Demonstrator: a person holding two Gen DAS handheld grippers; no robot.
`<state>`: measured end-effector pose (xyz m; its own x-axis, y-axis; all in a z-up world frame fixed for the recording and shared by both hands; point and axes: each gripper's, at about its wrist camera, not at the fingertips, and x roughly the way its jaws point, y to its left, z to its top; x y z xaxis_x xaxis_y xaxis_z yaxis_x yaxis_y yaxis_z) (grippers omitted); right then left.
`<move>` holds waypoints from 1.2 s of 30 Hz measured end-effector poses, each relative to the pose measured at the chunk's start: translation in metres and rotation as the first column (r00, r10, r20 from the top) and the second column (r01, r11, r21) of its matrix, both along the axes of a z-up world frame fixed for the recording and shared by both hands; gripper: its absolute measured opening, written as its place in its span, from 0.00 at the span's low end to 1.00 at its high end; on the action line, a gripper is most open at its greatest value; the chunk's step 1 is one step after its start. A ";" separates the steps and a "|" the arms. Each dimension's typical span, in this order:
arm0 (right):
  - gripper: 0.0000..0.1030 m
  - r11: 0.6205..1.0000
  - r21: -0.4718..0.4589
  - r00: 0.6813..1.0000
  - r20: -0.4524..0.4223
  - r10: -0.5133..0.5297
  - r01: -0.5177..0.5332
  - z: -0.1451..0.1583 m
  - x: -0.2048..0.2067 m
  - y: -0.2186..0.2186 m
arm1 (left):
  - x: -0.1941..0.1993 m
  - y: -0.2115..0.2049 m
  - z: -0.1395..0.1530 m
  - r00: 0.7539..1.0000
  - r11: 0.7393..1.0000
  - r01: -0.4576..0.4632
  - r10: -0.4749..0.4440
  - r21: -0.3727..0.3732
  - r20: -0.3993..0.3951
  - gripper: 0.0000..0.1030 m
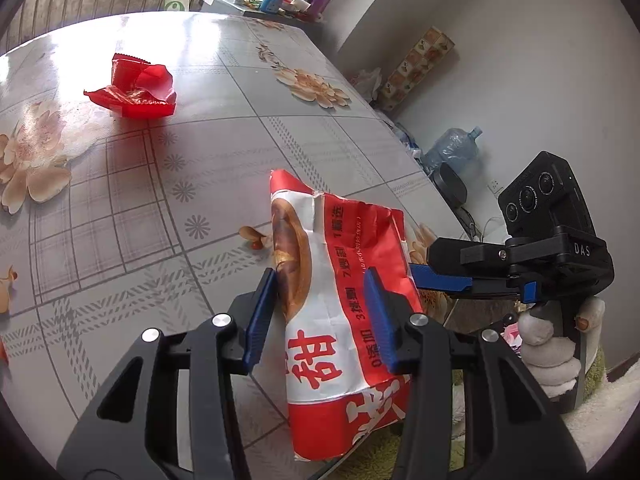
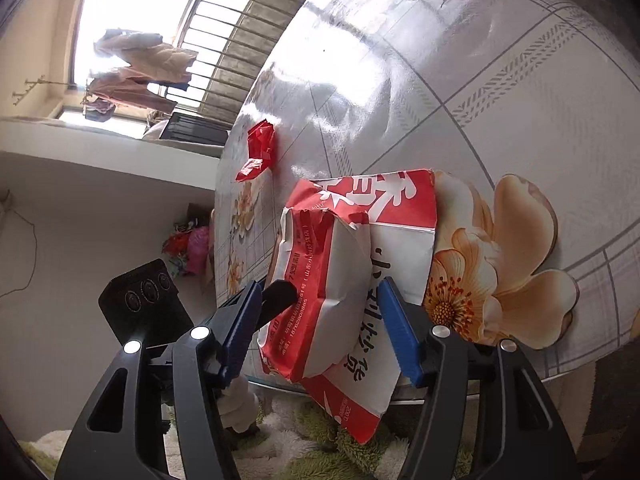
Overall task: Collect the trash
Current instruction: 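Lift the snack bag with the left tool while the right tool closes on it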
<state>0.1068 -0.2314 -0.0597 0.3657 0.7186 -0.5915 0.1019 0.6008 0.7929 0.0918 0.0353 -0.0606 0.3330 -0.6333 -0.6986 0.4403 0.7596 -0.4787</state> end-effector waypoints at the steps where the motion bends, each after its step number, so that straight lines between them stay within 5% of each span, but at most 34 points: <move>1: 0.58 0.998 -0.058 1.000 0.015 -0.005 0.006 0.005 -0.001 0.000 | 0.000 0.000 0.000 1.000 1.000 0.000 0.000 -0.001 -0.002 0.41; 4: 0.58 0.989 -0.145 0.999 0.038 -0.013 0.019 0.017 -0.006 -0.006 | 0.005 -0.001 -0.002 1.000 1.000 0.004 -0.004 -0.025 -0.019 0.41; 12: 0.67 0.991 -0.128 0.998 -0.030 -0.049 0.045 0.013 -0.055 -0.042 | 0.011 -0.027 -0.003 0.998 0.997 0.069 -0.069 -0.036 -0.008 0.40; 21: 0.68 0.988 0.020 0.984 -0.094 -0.152 0.155 -0.018 -0.073 -0.065 | 0.002 -0.070 -0.007 0.971 0.968 0.235 -0.238 -0.082 -0.025 0.39; 33: 0.67 0.970 0.022 0.967 -0.091 -0.239 0.242 -0.022 -0.093 -0.079 | -0.004 -0.091 -0.017 0.937 0.928 0.336 -0.347 -0.162 -0.046 0.39; 36: 0.67 0.963 0.033 0.960 -0.097 -0.263 0.267 -0.032 -0.095 -0.080 | -0.007 -0.098 -0.015 0.933 0.928 0.355 -0.359 -0.113 -0.008 0.39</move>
